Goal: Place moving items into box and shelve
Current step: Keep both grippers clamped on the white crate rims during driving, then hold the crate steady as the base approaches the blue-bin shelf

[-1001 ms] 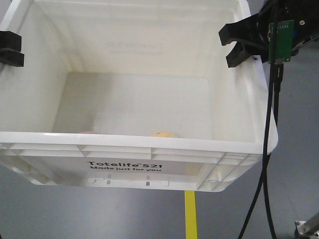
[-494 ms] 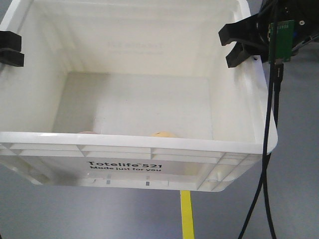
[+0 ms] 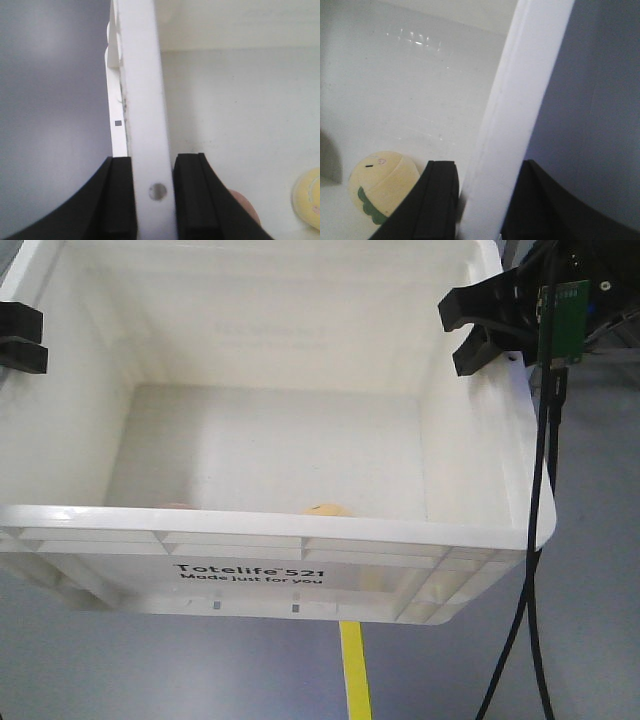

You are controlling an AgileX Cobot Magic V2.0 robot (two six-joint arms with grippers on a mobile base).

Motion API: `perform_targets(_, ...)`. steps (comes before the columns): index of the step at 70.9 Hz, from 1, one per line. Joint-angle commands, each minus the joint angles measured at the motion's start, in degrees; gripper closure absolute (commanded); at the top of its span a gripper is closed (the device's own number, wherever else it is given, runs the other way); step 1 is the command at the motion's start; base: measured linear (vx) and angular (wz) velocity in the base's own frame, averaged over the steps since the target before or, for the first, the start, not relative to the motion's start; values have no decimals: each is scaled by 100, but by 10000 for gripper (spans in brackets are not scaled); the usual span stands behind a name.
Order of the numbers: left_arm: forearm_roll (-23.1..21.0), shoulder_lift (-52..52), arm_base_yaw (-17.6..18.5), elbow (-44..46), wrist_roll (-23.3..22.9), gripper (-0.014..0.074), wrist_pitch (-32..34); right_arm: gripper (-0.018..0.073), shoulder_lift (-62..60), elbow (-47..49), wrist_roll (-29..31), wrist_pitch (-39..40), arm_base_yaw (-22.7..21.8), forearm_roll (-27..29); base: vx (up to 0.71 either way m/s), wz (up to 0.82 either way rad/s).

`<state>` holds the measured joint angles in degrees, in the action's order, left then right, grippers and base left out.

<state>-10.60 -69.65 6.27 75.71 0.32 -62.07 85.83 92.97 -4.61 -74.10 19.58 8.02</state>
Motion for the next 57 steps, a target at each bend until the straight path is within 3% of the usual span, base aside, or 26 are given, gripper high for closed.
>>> perform_targets(1,-707,202,70,244,-32,601,781,562,-307,247,185,325,77,756,47,-23)
perform_targets(28,-707,202,70,244,-32,601,781,562,-307,247,185,327,77,756,44,-32)
perform_targets(57,-707,202,70,244,-32,601,781,562,-307,247,185,327,77,756,39,-52)
